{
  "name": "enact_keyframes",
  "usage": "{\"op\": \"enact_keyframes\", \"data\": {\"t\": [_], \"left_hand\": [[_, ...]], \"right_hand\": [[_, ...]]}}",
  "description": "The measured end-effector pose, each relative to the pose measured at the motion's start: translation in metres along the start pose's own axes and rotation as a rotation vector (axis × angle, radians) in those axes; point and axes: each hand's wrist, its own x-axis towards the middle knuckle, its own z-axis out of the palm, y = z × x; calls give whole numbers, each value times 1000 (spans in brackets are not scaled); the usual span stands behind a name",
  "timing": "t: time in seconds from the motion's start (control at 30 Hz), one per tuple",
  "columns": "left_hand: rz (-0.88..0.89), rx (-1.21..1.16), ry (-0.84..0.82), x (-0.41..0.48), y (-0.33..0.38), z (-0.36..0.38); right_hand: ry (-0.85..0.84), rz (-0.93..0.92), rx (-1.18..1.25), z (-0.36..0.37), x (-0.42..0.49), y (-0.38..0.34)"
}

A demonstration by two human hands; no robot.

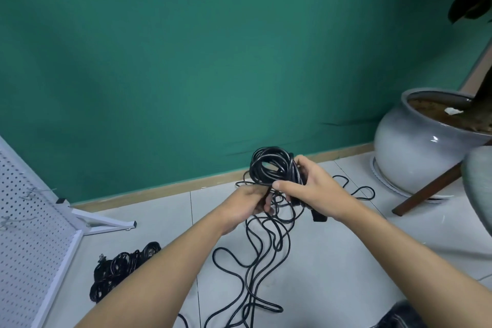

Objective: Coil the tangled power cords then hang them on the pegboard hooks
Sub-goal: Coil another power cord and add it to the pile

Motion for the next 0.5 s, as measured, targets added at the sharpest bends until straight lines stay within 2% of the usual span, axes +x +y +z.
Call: {"op": "enact_keyframes", "data": {"t": [0.1,0.2,0.3,0.5], "left_hand": [[48,11,48,0,4,17],[56,178,52,-2,4,28],[87,531,104,-6,2,35],[116,865,67,-17,19,40]], "right_hand": [[185,-1,-44,0,5,5],[289,54,-309,0,9,12],[337,64,-426,-2,10,18],[329,18,-498,-12,9,32]]}}
